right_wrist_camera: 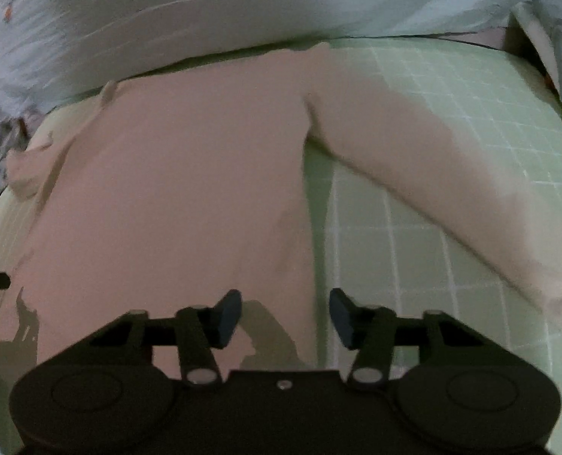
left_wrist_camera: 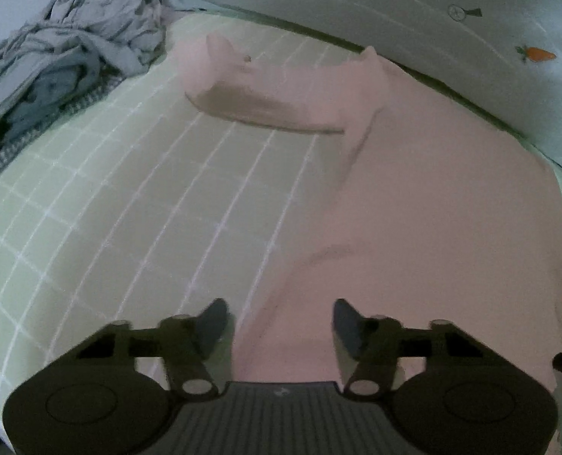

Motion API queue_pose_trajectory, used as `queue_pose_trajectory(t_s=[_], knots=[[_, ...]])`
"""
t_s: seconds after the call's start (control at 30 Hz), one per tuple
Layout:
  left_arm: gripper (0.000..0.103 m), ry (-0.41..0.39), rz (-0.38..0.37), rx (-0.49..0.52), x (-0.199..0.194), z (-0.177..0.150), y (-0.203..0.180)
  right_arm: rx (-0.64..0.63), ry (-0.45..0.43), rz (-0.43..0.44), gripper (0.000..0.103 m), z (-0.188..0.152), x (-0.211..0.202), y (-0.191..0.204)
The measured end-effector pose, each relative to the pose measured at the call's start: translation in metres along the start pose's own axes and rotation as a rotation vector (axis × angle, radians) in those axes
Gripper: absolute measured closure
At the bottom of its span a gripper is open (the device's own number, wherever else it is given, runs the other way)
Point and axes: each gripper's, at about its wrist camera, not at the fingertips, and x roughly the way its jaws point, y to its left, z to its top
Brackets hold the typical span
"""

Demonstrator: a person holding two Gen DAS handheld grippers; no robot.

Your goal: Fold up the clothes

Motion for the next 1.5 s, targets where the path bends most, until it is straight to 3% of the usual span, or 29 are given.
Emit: queue_pose_trajectory(t_s=[0.03, 0.07, 0.1, 0.2, 0.4, 0.5, 0.53, 0.57, 0.6, 0.63, 0.67, 0.7, 0.83, 0.87, 1.0, 1.17, 1.3, 1.43, 1.5], knots=[[0.079, 0.004, 0.002, 0.003, 0.000, -0.005, 0.000, -0.015, -0.001, -0.002, 0.066, -0.003, -0.002, 0.003], [0.096, -0.011, 0.023, 0.020, 0.000, -0.009, -0.002, -0.033, -0.004, -0.009, 0.080, -0.008, -0.004, 0.005], [0.098, -0.012, 0.019, 0.026, -0.002, -0.013, -0.003, -0.048, -0.006, -0.018, 0.091, -0.014, -0.007, 0.007], [0.099, -0.007, -0.008, 0.036, -0.009, -0.026, -0.003, -0.025, -0.012, -0.035, 0.097, -0.021, -0.012, 0.002], [0.099, 0.007, -0.052, 0.055, -0.022, -0.049, -0.002, -0.063, -0.002, -0.087, 0.098, -0.046, -0.030, 0.003], [0.095, 0.021, -0.084, 0.032, -0.027, -0.054, 0.005, -0.039, 0.009, -0.105, 0.098, -0.049, -0.034, 0.005], [0.086, 0.022, -0.094, 0.015, -0.029, -0.053, 0.010, -0.033, 0.012, -0.117, 0.098, -0.048, -0.033, 0.006], [0.067, 0.021, -0.103, -0.002, -0.031, -0.052, 0.016, -0.028, 0.016, -0.134, 0.095, -0.046, -0.032, 0.009], [0.054, 0.020, -0.112, -0.019, -0.033, -0.051, 0.022, -0.021, 0.017, -0.158, 0.091, -0.044, -0.031, 0.013], [0.031, 0.004, -0.096, -0.021, -0.036, -0.049, 0.028, -0.013, 0.016, -0.184, 0.085, -0.042, -0.030, 0.018], [0.019, -0.022, -0.074, -0.008, -0.040, -0.046, 0.035, -0.004, 0.015, -0.210, 0.065, -0.041, -0.029, 0.023], [0.018, -0.050, -0.051, 0.007, -0.044, -0.043, 0.041, 0.005, 0.008, -0.228, 0.042, -0.039, -0.028, 0.029], [0.005, -0.074, -0.052, 0.037, -0.048, -0.013, 0.078, 0.048, -0.041, -0.258, 0.015, -0.033, -0.026, 0.063], [0.004, -0.087, -0.062, 0.042, -0.048, -0.006, 0.088, 0.059, -0.048, -0.251, 0.002, -0.031, -0.024, 0.073], [0.004, -0.111, -0.076, 0.066, -0.039, 0.023, 0.124, 0.050, -0.063, -0.221, 0.000, -0.031, -0.015, 0.124], [0.004, -0.105, -0.106, 0.090, -0.015, 0.068, 0.159, 0.067, -0.042, -0.252, 0.000, -0.034, 0.005, 0.178], [0.004, -0.103, -0.119, 0.162, 0.003, 0.104, 0.177, 0.195, -0.031, -0.321, 0.000, -0.036, 0.018, 0.199], [0.006, -0.098, -0.176, 0.214, 0.024, 0.140, 0.181, 0.305, -0.027, -0.374, 0.000, -0.038, 0.025, 0.208], [0.011, -0.103, -0.199, 0.242, 0.037, 0.158, 0.177, 0.339, -0.016, -0.391, 0.000, -0.034, 0.028, 0.209]])
